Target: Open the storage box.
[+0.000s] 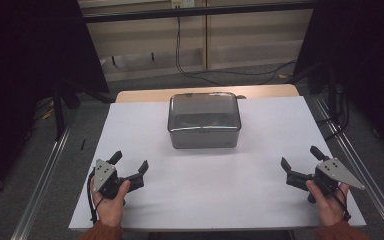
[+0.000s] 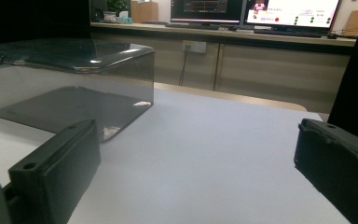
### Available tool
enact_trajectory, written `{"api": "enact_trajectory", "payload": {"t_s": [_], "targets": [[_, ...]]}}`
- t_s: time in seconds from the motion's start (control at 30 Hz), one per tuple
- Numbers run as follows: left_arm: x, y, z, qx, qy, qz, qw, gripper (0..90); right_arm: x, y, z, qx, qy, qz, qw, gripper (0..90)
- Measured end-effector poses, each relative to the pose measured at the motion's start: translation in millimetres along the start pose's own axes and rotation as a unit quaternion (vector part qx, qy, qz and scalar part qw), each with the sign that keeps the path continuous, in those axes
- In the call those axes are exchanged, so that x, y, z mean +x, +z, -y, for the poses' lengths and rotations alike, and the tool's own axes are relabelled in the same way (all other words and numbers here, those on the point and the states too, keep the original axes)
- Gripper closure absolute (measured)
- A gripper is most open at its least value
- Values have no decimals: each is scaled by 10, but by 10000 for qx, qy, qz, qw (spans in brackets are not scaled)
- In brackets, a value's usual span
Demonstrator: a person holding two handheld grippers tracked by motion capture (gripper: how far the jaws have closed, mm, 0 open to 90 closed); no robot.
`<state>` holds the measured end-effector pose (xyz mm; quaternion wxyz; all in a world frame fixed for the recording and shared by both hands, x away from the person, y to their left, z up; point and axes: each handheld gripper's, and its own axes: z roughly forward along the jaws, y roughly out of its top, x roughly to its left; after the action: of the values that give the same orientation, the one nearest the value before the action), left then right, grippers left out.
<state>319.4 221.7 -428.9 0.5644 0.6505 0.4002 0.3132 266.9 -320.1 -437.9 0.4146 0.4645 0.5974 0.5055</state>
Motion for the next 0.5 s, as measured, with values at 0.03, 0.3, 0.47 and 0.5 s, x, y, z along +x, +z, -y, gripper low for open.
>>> {"api": "enact_trajectory", "payload": {"t_s": [0.03, 0.3, 0.47, 0.5], "targets": [[3, 3, 3, 27, -5, 9, 10000, 33, 0, 0, 0, 0, 0, 0, 10000, 0], [-6, 23, 5, 38, -71, -5, 10000, 34, 30, 36, 12, 66, 59, -163, 9998, 7], [-3, 0, 6, 33, -48, -40, 10000, 34, 58, 50, 8, 51, 97, -261, 9996, 5], [-3, 0, 6, 33, -48, -40, 10000, 34, 63, 52, 5, 50, 112, -270, 9996, 4]]}}
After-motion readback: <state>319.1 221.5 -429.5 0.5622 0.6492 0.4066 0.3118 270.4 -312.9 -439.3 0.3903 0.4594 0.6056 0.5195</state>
